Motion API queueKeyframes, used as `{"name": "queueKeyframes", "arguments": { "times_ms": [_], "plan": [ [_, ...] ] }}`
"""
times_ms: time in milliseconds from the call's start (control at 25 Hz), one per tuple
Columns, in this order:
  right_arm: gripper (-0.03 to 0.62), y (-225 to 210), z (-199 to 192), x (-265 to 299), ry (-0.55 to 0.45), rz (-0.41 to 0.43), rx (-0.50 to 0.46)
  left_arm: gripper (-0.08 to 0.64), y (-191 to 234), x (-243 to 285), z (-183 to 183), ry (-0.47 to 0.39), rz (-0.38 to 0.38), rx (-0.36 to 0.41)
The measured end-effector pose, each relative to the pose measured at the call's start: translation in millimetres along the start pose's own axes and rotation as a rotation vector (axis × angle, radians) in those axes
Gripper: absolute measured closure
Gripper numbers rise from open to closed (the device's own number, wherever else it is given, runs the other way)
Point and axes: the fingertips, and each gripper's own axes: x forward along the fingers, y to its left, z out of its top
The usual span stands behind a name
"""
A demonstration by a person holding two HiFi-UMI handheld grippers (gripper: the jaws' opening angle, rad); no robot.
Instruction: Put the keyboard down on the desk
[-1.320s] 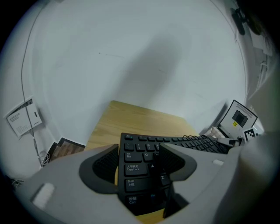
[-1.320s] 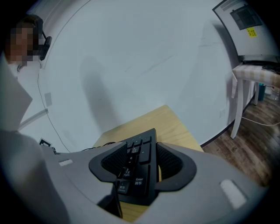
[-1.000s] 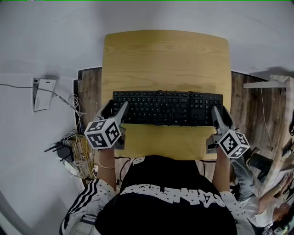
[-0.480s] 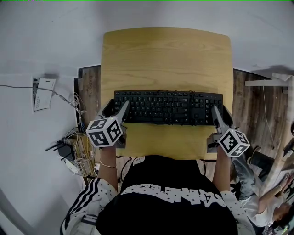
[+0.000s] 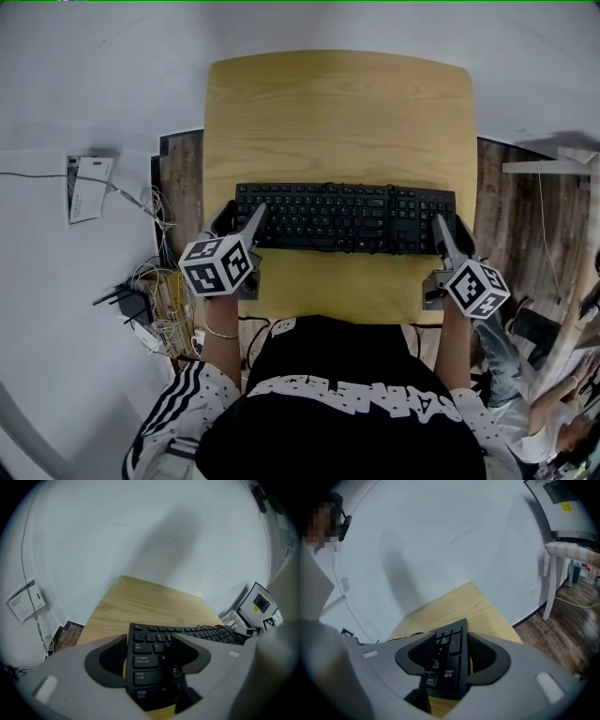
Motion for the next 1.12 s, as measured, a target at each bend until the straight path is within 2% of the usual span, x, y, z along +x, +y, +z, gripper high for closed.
{"name": "queueKeyframes", "arguments": {
  "times_ms": [440, 1120],
  "plan": [
    [0.373, -4, -11, 5, 0.045, -0.011, -0.011, 0.287, 2, 3, -10, 0.031, -0.003, 0.009],
    [0.353, -6, -17, 9, 0.048, -0.027, -0.013, 0.285, 3, 8, -17, 0.049, -0.033, 0.019]
  ]
}}
